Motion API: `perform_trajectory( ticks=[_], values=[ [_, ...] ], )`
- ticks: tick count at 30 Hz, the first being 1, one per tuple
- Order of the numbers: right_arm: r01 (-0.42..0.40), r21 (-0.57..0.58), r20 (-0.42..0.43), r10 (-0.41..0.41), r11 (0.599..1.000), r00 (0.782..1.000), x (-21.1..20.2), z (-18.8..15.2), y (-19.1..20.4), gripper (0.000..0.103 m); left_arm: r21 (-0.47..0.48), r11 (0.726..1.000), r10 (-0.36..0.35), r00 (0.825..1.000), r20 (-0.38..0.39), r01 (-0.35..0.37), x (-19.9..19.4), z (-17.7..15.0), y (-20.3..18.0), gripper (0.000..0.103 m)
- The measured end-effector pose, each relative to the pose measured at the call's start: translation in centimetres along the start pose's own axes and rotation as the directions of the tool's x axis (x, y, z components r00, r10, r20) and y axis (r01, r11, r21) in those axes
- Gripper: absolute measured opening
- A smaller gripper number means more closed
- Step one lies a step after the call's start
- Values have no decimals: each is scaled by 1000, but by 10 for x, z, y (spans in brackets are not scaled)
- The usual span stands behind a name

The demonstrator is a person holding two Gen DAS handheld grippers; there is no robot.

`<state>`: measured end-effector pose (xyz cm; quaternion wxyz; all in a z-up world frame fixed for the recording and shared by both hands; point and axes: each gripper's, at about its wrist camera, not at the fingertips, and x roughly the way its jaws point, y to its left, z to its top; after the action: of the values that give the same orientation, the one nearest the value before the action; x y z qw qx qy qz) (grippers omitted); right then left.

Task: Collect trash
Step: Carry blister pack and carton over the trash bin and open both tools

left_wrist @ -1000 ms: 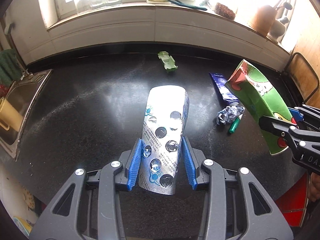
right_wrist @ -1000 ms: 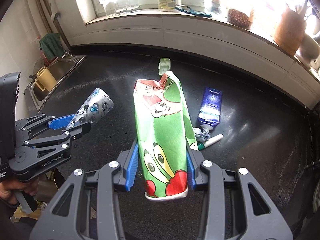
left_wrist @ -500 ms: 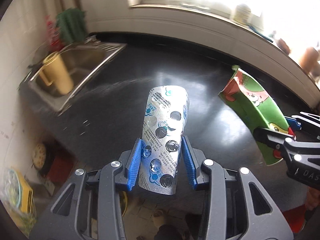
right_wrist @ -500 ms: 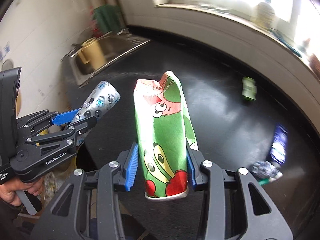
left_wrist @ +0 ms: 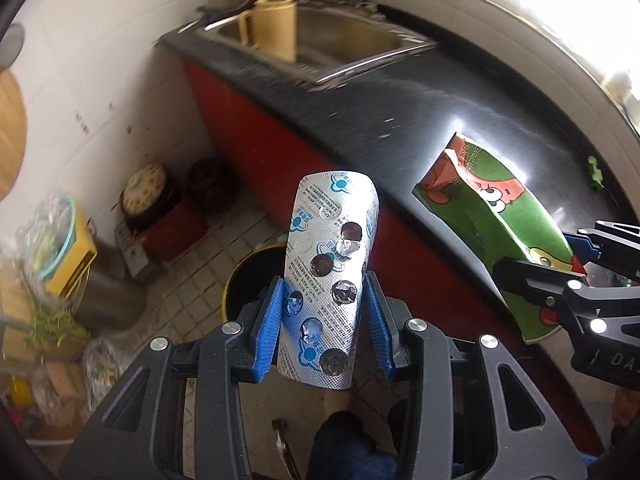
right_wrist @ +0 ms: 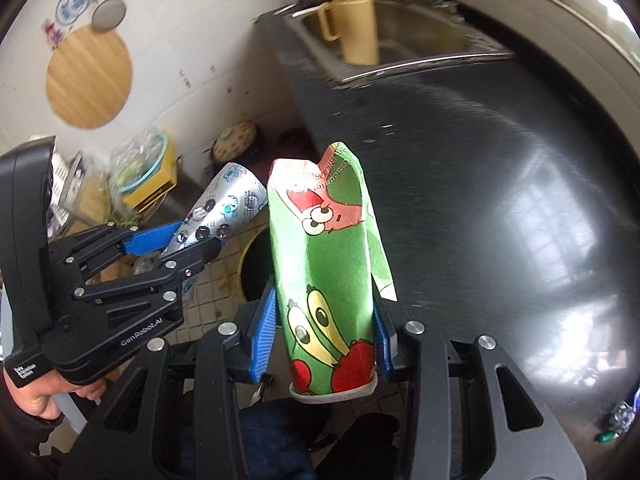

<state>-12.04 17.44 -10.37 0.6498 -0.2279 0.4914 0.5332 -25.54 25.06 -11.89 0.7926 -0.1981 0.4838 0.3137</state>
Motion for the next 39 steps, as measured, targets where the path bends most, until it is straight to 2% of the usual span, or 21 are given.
perform_trajectory(
  ticks=[7, 14, 23, 29, 31, 33, 39],
  values=[
    [-44, -20, -79, 42, 999, 996, 49, 19, 42, 41, -83, 996, 17, 999, -42, -20, 27, -16, 51, 40],
    [-61, 72, -148, 72, 995, 986, 87, 31, 40, 41, -100, 995, -3, 996, -88, -6, 59, -26, 75, 41],
    [-41, 85, -154, 53, 996, 987, 99, 40, 41, 42, -80, 997, -9, 995, -104, 1, 77, -27, 83, 43],
    [-35, 90, -150, 48, 995, 987, 96, 39, 43, 44, -65, 998, -7, 996, -93, 1, 82, -24, 86, 50],
    [-43, 105, -144, 58, 994, 988, 97, 40, 42, 52, -66, 998, -5, 996, -91, -1, 83, -23, 88, 53],
    [-47, 105, -139, 62, 993, 988, 97, 42, 42, 60, -71, 997, -3, 996, -90, -4, 84, -24, 90, 61],
    [-54, 116, -133, 69, 992, 989, 91, 41, 38, 62, -76, 997, 9, 995, -95, -17, 84, -23, 93, 70]
  ],
)
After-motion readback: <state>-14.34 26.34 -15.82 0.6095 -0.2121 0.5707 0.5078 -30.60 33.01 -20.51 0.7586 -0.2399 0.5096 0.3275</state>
